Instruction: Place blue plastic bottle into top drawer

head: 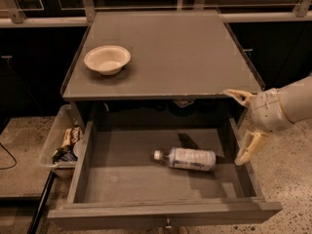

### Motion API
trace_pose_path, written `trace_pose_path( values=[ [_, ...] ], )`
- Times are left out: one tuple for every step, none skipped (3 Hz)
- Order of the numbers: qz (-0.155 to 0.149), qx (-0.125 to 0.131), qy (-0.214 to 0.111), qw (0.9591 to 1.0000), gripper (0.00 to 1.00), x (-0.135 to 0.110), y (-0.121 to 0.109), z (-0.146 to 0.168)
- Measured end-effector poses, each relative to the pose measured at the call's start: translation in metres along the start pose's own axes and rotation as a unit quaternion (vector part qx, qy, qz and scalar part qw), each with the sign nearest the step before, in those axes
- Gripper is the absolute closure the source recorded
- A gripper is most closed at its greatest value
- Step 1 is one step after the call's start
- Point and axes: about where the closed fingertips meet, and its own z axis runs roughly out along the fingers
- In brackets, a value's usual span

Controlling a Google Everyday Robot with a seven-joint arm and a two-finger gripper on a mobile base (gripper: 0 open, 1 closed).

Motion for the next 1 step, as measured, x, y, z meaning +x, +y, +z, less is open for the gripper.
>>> trace_pose_path(
  values=[
    [-0.002,0.000,0.000,1.0000,0.00,-0.0019,-0.0006,-0.0026]
  ],
)
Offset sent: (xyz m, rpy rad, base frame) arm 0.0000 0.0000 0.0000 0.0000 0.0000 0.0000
